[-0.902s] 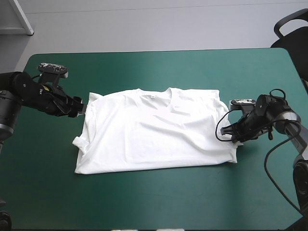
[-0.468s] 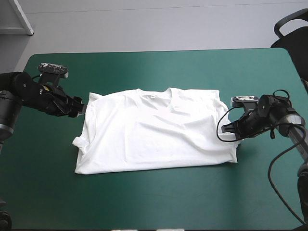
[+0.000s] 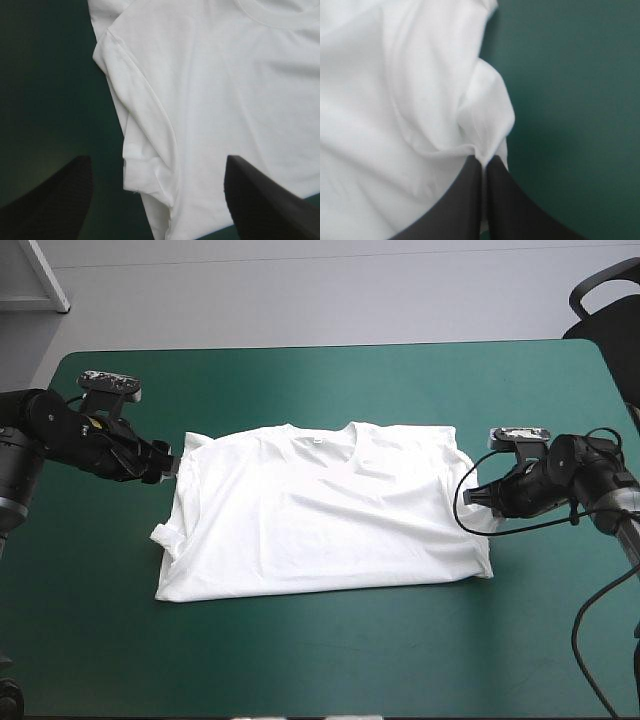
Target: Fold the cloth
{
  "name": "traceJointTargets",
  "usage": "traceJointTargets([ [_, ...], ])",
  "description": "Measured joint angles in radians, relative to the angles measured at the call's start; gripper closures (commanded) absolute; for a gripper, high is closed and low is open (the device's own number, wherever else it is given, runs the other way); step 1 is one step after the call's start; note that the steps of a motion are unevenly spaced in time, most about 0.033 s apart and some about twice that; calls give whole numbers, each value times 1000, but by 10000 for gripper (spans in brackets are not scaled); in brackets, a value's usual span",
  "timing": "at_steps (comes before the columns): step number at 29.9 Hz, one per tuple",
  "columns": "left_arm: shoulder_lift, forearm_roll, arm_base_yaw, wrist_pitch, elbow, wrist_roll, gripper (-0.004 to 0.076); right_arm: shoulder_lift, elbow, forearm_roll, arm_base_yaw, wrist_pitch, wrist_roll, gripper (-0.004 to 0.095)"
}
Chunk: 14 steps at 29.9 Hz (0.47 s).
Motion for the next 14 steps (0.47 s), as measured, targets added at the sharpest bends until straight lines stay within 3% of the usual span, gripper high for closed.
traceJointTargets([
  [14,0,-1,0,0,0,-3,184,-5,-74,105,270,-40,-101,921],
])
